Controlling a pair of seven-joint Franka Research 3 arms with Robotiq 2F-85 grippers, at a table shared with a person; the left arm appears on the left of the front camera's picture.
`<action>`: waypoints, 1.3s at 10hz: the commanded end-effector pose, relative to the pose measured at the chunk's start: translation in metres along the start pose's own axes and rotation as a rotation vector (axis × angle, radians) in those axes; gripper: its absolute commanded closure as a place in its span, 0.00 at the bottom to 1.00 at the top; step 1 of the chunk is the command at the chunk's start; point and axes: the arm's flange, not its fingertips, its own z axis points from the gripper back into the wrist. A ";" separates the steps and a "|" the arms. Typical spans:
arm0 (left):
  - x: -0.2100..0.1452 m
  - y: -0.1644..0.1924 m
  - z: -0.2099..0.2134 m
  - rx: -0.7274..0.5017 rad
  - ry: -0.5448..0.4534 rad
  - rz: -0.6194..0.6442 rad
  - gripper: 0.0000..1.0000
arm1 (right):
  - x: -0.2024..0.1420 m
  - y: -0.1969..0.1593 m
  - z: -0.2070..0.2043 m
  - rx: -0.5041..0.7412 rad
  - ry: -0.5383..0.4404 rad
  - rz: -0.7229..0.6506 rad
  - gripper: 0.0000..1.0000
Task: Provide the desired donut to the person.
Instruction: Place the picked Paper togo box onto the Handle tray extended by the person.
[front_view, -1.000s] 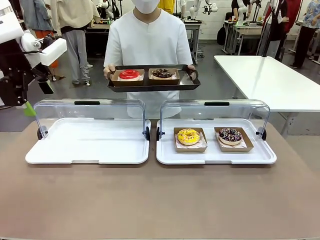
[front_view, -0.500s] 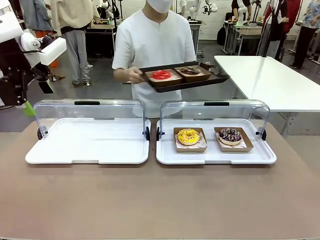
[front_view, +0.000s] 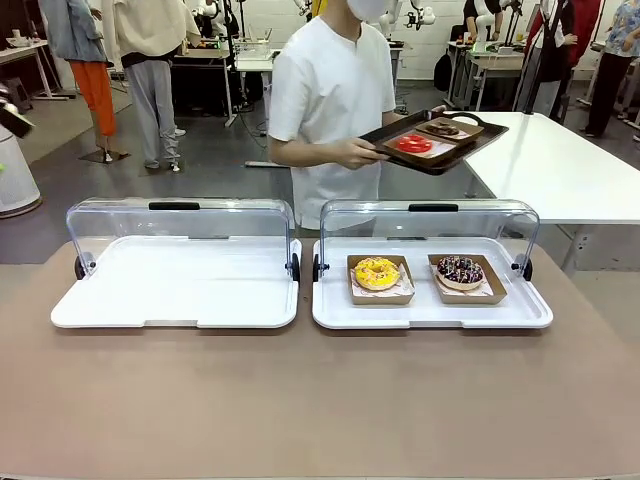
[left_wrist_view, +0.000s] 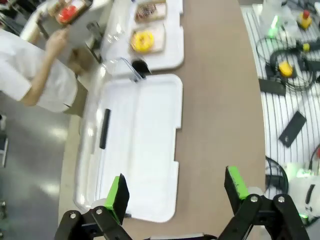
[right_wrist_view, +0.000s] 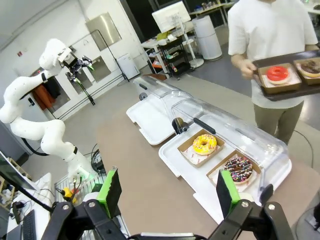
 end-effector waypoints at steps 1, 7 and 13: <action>-0.065 -0.003 0.003 0.001 -0.185 0.003 0.00 | 0.001 0.001 -0.001 0.003 -0.005 0.002 0.00; -0.186 0.009 0.019 0.094 -0.388 0.252 0.00 | 0.001 0.001 -0.001 0.003 -0.005 0.002 0.00; -0.201 0.014 -0.005 -0.046 -0.274 0.355 0.00 | 0.001 0.001 -0.001 0.003 -0.005 0.002 0.00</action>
